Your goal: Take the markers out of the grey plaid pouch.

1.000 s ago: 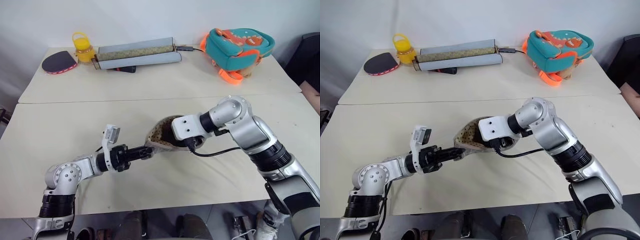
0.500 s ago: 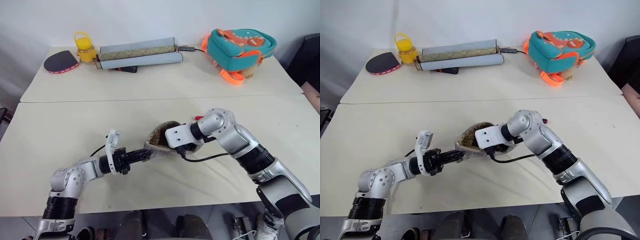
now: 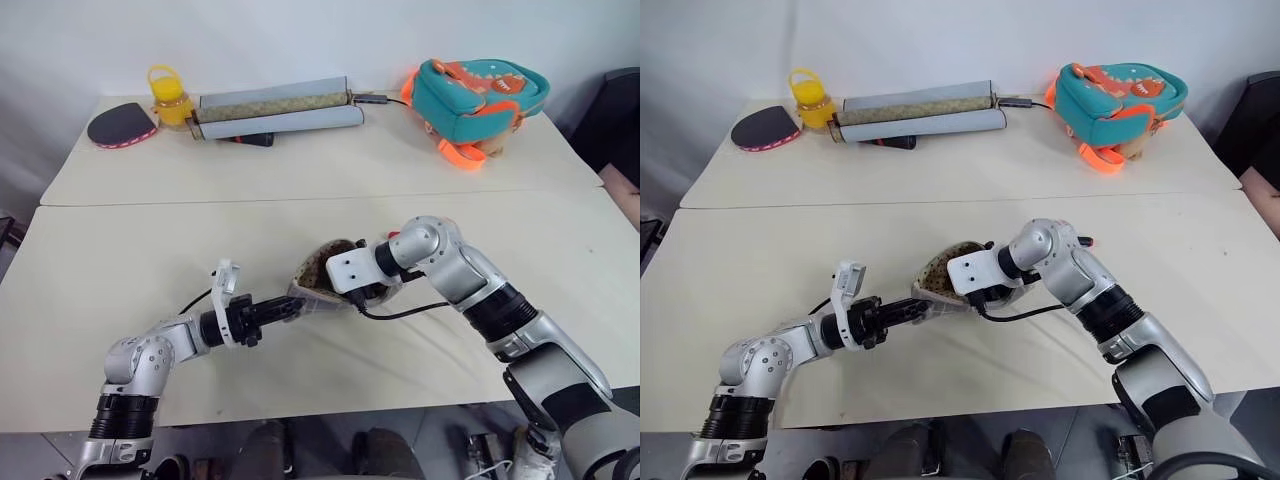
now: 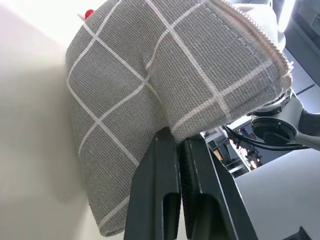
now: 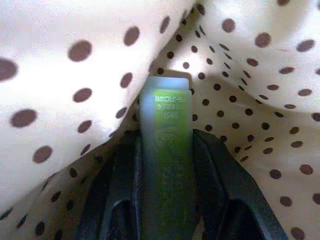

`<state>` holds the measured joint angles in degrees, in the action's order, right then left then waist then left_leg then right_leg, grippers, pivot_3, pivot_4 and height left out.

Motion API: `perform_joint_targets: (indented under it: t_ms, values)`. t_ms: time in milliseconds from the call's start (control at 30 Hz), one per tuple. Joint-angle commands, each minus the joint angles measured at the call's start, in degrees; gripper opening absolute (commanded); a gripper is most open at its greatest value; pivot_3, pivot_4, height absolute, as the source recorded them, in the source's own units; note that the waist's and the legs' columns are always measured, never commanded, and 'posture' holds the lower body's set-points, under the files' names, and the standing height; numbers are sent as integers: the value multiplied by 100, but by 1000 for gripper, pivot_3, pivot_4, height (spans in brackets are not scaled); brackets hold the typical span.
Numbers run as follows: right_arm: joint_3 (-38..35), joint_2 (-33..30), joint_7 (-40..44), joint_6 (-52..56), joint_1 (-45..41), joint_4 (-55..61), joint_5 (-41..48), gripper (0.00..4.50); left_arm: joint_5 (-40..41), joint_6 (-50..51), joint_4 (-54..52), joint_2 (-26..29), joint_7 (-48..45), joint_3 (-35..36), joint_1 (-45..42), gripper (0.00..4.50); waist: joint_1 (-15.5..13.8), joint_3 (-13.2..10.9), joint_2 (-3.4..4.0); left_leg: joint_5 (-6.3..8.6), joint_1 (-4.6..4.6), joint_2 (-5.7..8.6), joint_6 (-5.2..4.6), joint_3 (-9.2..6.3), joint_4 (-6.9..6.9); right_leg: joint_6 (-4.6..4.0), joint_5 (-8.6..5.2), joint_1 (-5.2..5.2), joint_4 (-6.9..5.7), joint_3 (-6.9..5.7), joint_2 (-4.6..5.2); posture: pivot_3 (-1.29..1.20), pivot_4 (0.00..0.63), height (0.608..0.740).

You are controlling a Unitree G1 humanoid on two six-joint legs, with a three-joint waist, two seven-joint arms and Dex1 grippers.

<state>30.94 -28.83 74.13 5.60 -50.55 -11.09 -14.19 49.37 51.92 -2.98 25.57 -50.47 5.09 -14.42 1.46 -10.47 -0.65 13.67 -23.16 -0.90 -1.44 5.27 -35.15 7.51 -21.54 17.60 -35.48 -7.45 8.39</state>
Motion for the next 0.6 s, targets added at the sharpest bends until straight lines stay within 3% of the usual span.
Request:
perform_joint_targets:
  t_ms: [33,300,600]
  values:
    - [-454,-207,135,381,-6,703,346,1050,54,-48,-228,-21,25,76,25,0,-6,-1,1,1,-2,1,-1,-1,0,0,0,0,1,-1,1,0,150,740]
    - [-1101,-373,59,999,-38,1278,975,1050,-84,-188,-266,17,-43,-22,22,0,2,-1,1,4,-6,0,0,-1,7,0,0,1,15,-6,-4,0,150,740]
    - [-1327,-744,308,1341,198,1564,1602,1050,-362,-811,-7,-23,170,242,-263,0,-28,-2,0,5,-9,1,-2,0,5,1,0,-3,27,-9,-4,0,150,740]
